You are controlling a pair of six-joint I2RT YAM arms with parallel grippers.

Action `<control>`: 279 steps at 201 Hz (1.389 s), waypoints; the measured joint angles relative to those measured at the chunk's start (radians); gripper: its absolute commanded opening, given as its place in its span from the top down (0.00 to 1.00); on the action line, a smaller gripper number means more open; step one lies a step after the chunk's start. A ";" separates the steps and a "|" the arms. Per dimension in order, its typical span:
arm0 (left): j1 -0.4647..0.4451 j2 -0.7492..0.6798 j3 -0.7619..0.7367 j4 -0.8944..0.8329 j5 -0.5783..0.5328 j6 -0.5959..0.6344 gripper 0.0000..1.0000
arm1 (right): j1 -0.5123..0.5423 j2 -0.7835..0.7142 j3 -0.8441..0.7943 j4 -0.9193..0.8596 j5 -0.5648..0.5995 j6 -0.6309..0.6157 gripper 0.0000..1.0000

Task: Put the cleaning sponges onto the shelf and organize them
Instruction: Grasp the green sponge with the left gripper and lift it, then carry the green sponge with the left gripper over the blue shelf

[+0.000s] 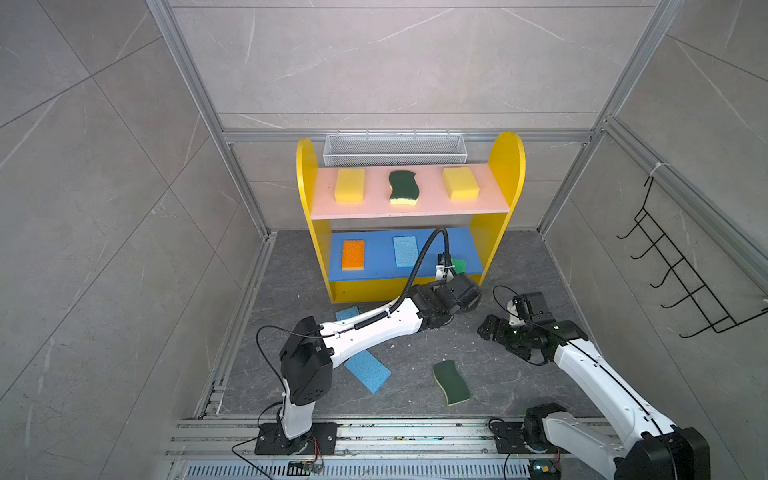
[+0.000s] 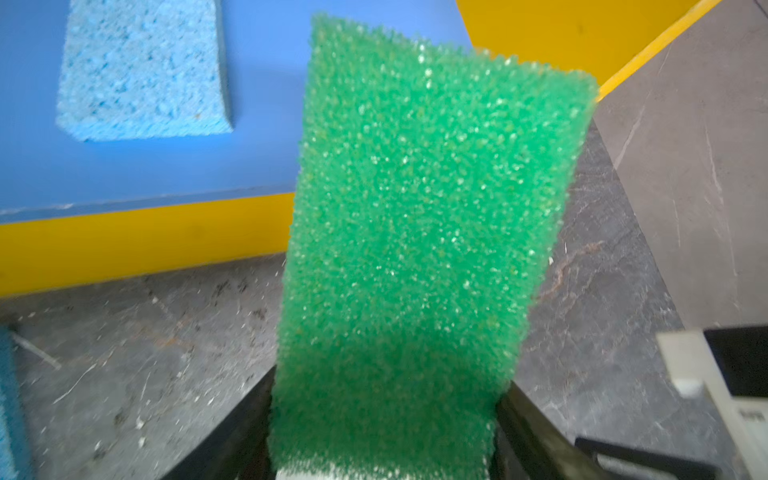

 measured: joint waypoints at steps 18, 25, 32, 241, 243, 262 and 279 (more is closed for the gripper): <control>0.003 0.041 0.020 0.034 -0.008 0.011 0.30 | 0.000 0.000 0.015 -0.013 -0.011 -0.011 0.01; 0.005 0.056 0.027 0.047 -0.012 0.014 0.30 | 0.002 0.000 0.023 -0.019 -0.015 -0.014 0.01; 0.008 0.070 0.035 0.058 -0.018 0.016 0.30 | 0.006 0.000 0.031 -0.023 -0.016 -0.017 0.01; 0.094 0.300 0.306 0.187 -0.097 0.043 0.31 | 0.087 -0.008 0.053 -0.053 -0.016 -0.020 0.01; 0.094 0.301 0.308 0.187 -0.098 0.043 0.31 | 0.088 -0.008 0.053 -0.053 -0.016 -0.020 0.01; 0.098 0.306 0.336 0.187 -0.104 0.043 0.31 | 0.093 -0.008 0.053 -0.053 -0.016 -0.020 0.01; 0.101 0.319 0.366 0.186 -0.106 0.043 0.31 | 0.100 -0.008 0.053 -0.053 -0.016 -0.020 0.01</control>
